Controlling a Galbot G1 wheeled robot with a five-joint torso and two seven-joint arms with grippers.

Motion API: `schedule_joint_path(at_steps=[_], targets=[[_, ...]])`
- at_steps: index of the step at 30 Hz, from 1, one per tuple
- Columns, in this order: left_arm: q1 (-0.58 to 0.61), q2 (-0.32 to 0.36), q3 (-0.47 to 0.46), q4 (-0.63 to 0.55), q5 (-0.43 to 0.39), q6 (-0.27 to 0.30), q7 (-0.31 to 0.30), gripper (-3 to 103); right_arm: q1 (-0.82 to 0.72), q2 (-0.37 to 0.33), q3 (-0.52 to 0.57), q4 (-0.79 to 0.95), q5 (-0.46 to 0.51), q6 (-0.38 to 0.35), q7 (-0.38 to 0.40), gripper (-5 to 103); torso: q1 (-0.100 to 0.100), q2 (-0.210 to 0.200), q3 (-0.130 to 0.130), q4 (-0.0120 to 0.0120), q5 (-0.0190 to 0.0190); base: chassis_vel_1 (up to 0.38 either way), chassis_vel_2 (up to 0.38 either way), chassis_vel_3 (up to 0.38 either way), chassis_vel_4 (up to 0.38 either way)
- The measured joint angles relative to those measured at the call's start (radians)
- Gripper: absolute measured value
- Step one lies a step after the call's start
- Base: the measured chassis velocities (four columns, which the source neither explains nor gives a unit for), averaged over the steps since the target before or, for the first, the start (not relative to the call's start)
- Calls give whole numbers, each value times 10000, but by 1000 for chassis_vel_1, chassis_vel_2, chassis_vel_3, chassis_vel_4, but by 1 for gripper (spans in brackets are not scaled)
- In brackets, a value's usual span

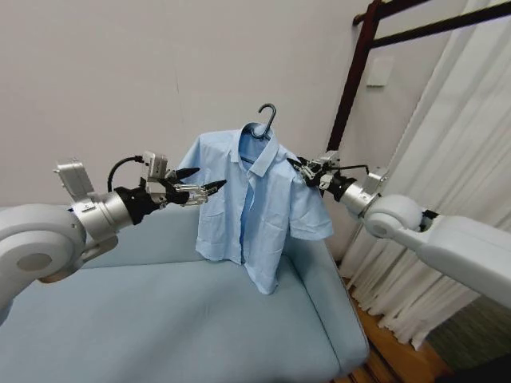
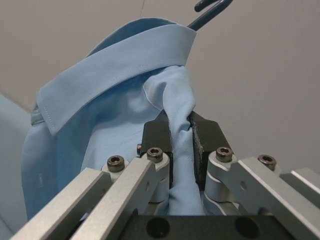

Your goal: Pick up the clothes from the sofa and hang them on the clothes hanger.

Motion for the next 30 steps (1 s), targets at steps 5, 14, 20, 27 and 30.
schedule_joint_path(at_steps=[5, 14, 20, 27, 30], targets=[[-33, -46, 23, -26, -49, 9, 0, 100, -988, 8, 359, 144, -366, 416, 382, 9, 0, -1, 0, 2, 0, 0, 0, 0, 0], [-35, -87, -14, -16, -55, 24, 14, 100, -3609, 288, 1692, 263, -1400, 1171, 1182, 9, 1, 0, 1, 6, 1, 0, 0, 0, 0], [-42, -134, -44, 35, -57, 41, 43, 100, -7452, 1026, 5519, 737, -2579, 683, 1329, 9, 0, 0, 1, 6, -4, 0, 0, 0, 0], [-147, -116, -15, 150, -91, 64, 157, 100, -11572, 2088, 9565, 1659, -3711, -782, 1364, 9, -1, 0, 0, 1, -1, 0, 0, 0, 0], [-155, -154, 1, 169, -93, 66, 164, 100, -12146, 2104, 10105, 2019, -3814, -1139, 1558, 9, -1, 0, 0, 2, -3, 0, 0, 0, 0]])
